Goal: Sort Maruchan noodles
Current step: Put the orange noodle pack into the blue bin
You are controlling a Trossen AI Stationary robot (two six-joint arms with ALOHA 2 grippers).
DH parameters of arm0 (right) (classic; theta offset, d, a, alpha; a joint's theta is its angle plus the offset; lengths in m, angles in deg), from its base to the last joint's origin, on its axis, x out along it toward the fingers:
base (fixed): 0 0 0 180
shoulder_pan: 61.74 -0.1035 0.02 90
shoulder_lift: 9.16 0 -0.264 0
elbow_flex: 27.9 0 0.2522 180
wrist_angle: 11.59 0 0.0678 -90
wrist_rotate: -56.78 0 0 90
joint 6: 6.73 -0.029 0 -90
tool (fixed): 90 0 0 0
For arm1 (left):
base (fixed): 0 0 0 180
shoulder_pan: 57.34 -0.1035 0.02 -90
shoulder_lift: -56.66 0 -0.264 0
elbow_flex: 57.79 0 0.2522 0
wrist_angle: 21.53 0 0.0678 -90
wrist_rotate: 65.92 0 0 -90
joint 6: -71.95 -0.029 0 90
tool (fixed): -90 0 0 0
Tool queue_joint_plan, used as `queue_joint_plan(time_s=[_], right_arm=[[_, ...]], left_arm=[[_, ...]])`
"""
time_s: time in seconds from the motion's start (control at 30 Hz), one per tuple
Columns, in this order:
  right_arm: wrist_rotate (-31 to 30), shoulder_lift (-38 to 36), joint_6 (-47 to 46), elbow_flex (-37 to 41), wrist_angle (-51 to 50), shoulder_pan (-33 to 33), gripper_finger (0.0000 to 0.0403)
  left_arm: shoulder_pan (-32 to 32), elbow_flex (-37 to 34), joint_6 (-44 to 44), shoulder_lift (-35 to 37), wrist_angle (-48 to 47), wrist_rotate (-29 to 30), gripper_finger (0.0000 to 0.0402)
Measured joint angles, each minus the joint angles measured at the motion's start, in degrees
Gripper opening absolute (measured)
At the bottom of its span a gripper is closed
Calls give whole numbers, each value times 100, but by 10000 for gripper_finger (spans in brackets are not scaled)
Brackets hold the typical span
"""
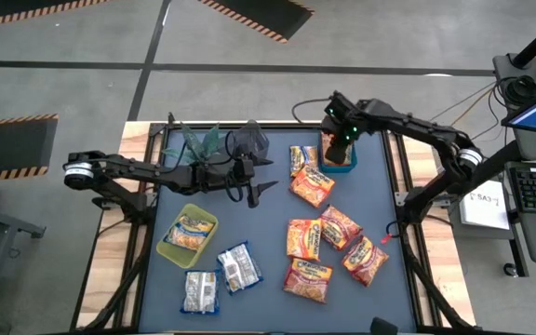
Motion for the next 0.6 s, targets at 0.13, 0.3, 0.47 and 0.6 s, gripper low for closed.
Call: queue_joint_plan(time_s=[0.13, 0.3, 0.47, 0.6], right_arm=[[5, -18, -24, 820, 622, 0, 11], [-355, 80, -124, 1510, 1344, 0, 9], [-959, 211, -134, 1845, 1911, 24, 9], [-1087, 239, -133, 2010, 2498, 28, 9]], left_arm=[[0, 0, 33, 0, -64, -2, 276], [0, 0, 36, -2, -95, -2, 276], [0, 0, 36, -2, -95, -2, 276], [0, 0, 34, -2, -113, -2, 276]])
